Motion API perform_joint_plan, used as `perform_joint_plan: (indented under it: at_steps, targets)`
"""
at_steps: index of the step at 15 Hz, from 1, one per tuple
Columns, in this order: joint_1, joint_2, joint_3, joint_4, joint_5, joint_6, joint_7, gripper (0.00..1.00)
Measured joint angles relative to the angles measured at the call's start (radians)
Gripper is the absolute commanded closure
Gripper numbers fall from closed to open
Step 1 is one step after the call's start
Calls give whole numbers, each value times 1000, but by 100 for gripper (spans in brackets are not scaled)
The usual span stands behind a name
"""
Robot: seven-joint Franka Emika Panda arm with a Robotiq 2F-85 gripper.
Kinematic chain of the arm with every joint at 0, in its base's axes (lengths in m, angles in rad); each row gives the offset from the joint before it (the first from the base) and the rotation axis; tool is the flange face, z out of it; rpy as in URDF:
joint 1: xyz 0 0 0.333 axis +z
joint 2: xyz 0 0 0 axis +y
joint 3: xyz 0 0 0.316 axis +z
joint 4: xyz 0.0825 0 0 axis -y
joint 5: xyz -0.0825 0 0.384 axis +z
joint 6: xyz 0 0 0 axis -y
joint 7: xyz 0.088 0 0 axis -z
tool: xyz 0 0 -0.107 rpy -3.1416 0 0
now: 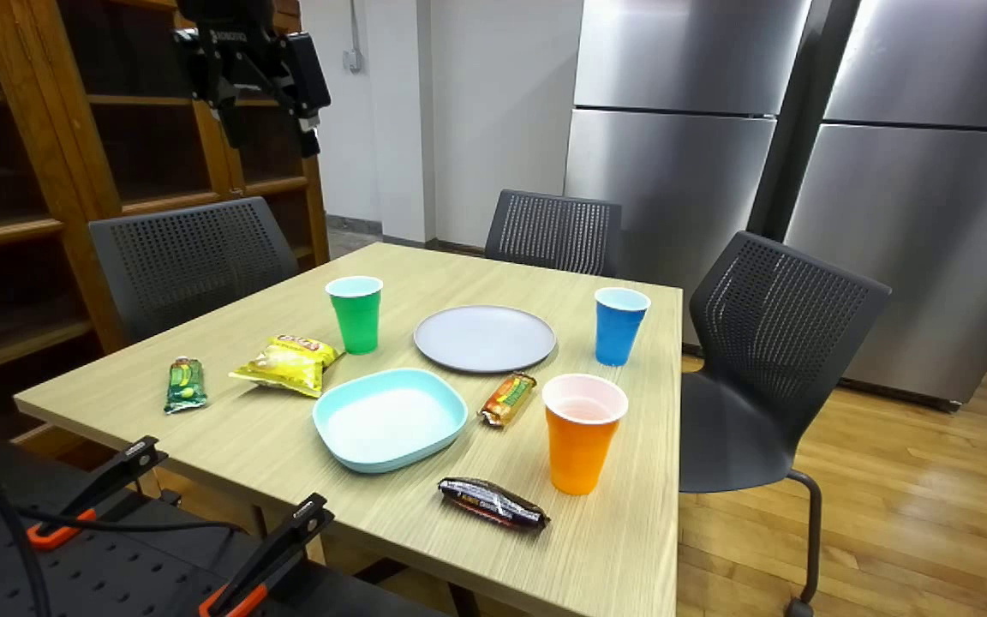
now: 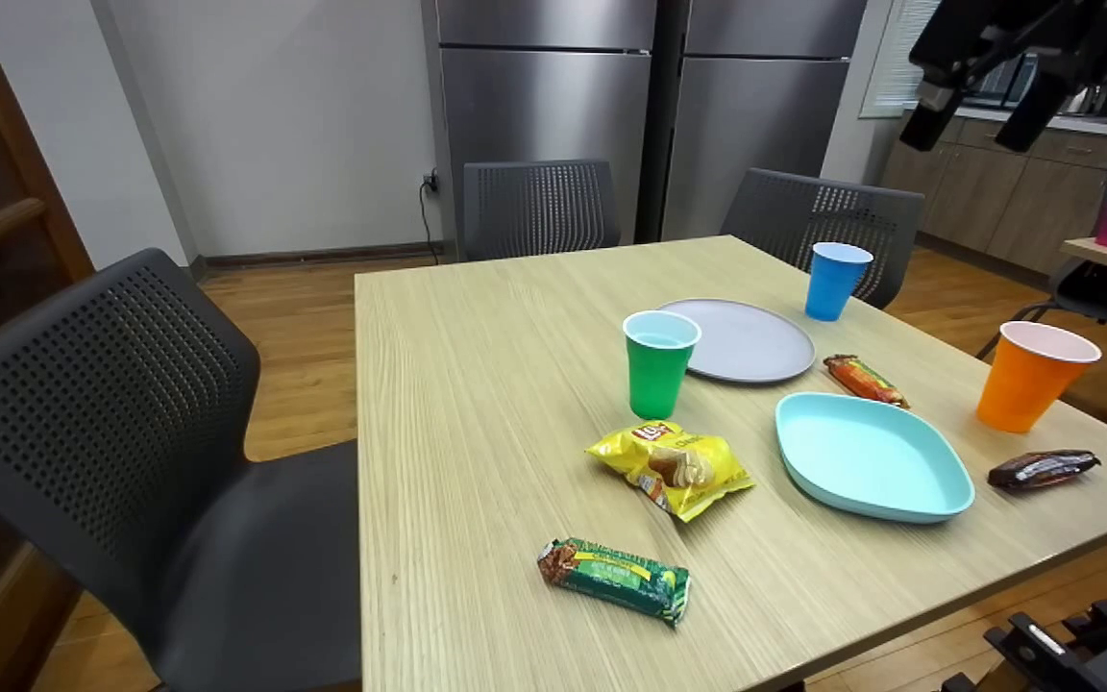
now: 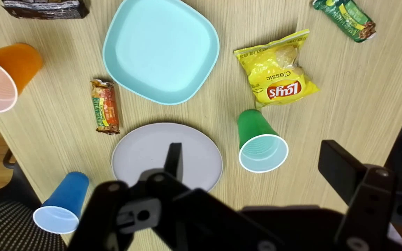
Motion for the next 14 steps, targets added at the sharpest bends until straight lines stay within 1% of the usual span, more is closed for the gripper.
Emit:
perform_joint_plan:
  at_steps: [7,14]
  targets:
    - [-9,90,-34,20,11,99,48,0]
    - [-50,248,-62,84,6,163,48,0]
